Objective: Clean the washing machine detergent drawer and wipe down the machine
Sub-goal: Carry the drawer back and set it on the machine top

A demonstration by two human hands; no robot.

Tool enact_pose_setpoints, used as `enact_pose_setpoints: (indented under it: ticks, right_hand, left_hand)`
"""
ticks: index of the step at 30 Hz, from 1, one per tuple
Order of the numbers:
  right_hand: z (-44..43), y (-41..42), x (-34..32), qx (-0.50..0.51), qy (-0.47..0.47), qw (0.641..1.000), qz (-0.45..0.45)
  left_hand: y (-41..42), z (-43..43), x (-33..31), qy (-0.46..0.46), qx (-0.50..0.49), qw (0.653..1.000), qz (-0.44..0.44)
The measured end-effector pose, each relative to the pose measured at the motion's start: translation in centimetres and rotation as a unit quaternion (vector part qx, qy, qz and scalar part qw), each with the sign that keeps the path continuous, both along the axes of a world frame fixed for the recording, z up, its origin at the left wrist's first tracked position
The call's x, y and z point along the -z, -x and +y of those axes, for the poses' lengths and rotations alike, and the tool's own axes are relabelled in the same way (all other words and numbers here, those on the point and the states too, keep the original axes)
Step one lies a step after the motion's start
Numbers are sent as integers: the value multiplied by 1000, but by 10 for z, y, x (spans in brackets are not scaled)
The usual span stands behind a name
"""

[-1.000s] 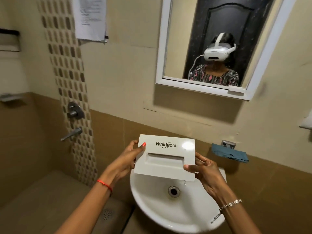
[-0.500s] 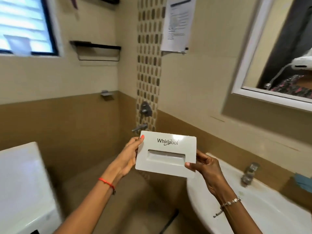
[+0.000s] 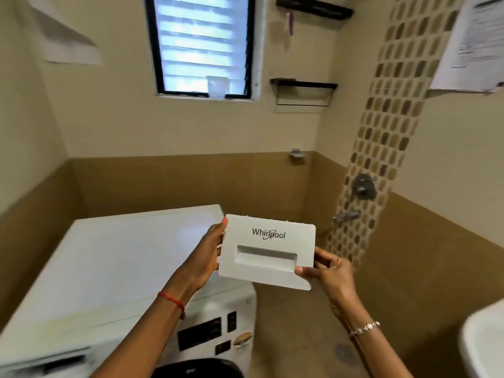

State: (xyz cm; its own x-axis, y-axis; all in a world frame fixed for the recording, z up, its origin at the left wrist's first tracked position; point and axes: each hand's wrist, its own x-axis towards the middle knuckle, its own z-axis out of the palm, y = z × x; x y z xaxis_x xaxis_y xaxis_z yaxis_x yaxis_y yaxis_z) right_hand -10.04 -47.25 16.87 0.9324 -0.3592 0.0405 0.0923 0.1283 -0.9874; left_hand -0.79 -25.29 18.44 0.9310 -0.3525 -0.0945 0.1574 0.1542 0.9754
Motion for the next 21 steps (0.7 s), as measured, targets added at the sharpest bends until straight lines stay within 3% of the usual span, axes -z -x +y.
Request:
enact_pose_setpoints:
  ticks: [11,21]
  right_hand:
    - [189,-80,49,-104,47,993,29]
    - [287,-144,97,-168,87,981,50]
  left_hand:
    - [-5,200,41,68,-163,983,59]
    - [-30,290,81,124,-281,947,97]
